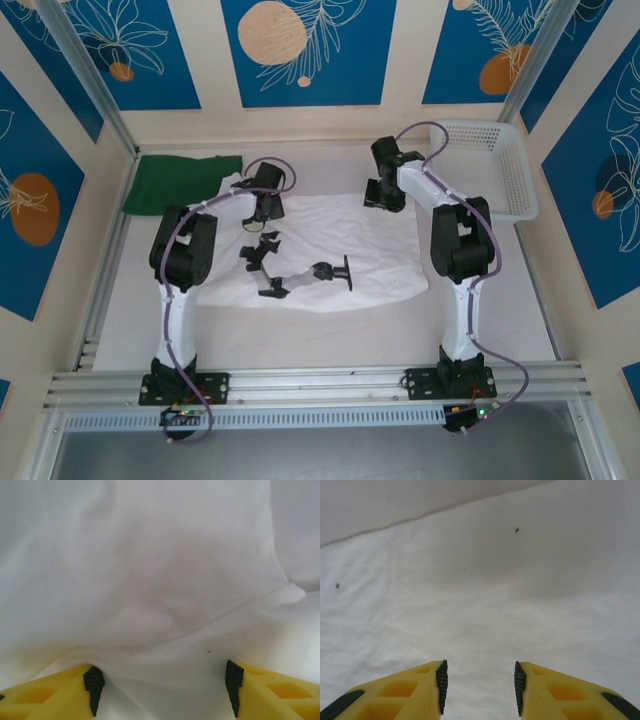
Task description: Fold and stack the t-shirts
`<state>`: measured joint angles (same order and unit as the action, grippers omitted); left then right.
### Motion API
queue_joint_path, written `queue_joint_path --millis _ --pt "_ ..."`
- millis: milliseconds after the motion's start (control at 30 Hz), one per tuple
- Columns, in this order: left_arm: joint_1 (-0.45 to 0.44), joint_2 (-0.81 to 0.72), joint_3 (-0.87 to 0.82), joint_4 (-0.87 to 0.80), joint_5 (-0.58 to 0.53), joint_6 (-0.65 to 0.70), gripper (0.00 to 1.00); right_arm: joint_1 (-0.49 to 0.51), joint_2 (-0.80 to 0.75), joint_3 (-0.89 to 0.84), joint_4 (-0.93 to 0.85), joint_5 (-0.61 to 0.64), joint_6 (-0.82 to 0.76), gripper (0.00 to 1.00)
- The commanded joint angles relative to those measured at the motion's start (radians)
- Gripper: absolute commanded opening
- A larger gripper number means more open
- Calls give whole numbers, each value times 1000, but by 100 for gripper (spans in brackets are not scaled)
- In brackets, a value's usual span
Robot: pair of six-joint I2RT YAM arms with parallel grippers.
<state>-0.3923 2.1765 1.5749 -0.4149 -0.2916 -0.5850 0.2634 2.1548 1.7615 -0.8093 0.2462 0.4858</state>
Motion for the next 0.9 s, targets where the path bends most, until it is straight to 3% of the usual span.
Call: queue_joint_path --millis 0,233,367,500,533,600,867 --pt "12 62 96 -75 15 31 67 -36 95 54 -49 -61 11 41" --pt "13 176 335 -169 15 55 68 -113 242 236 -85 -102 60 41" --pt "24 189 512 -264 53 78 81 -119 283 434 -171 -120 46 46" --pt "23 34 506 -283 85 94 95 -74 124 453 -173 -99 15 65" --pt "21 -28 458 -274 86 89 97 -59 54 401 -148 -97 8 74" --pt "16 -175 318 -236 92 82 98 -32 -124 248 -69 -97 8 78" --pt "13 -777 -504 -106 58 -59 98 19 -821 -698 216 -89 241 76"
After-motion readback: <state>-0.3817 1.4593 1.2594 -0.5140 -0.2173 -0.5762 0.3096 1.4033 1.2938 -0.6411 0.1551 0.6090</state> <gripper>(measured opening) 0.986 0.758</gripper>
